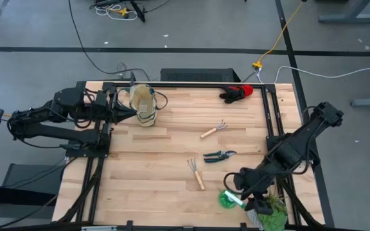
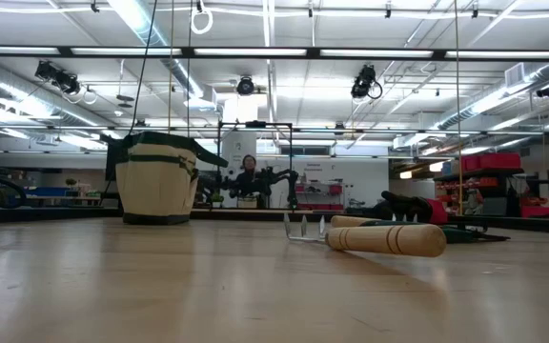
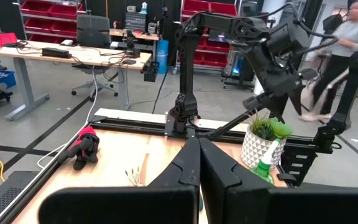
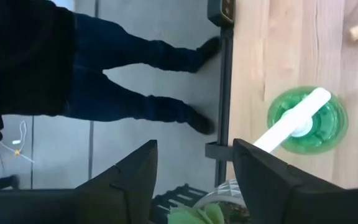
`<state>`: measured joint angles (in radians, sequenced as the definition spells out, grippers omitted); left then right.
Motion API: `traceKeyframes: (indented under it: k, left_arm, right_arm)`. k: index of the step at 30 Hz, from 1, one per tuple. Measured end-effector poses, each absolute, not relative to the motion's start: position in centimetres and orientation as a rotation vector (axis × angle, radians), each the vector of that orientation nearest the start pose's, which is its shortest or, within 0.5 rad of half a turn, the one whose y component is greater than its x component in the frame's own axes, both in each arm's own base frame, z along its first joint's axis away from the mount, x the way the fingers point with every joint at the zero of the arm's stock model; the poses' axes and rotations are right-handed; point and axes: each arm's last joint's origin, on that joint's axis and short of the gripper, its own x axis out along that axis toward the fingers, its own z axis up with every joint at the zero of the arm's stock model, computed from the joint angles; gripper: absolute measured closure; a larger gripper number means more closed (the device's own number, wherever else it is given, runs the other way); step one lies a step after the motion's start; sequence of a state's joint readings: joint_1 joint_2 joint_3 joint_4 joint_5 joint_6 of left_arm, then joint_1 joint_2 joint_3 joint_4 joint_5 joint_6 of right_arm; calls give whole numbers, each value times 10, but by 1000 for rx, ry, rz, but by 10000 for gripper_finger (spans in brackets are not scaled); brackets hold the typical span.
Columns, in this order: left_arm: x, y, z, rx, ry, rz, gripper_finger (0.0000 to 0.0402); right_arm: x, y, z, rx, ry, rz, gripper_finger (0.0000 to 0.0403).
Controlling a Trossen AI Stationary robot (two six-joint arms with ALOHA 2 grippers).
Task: Pick & Place Garden tools in Gardening bag
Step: Put the green spray bottle into the gardening bag
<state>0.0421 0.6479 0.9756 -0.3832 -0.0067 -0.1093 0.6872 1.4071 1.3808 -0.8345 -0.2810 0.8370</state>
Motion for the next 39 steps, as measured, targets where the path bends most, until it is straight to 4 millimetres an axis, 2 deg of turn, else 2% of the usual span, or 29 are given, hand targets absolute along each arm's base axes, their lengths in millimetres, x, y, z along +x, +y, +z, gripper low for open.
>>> traceKeyframes:
  k: [12, 21, 29, 33, 39]
  left_arm:
    - [119, 5, 393, -110, 53, 52, 399]
    - [119, 5, 393, -110, 53, 52, 399]
    - [119, 5, 393, -110, 54, 51, 399]
    - [119, 5, 392, -110, 67, 52, 399]
    - [118, 5, 391, -110, 70, 52, 399]
  right_arm:
    - [218, 189, 335, 544, 1251, 418, 242]
    - [222, 186, 336, 508, 1222, 442, 263]
    - [228, 187, 340, 564, 1153, 431, 264]
    - [228, 185, 338, 581, 1151, 341, 263]
    - [226, 183, 336, 628, 1179, 249, 230]
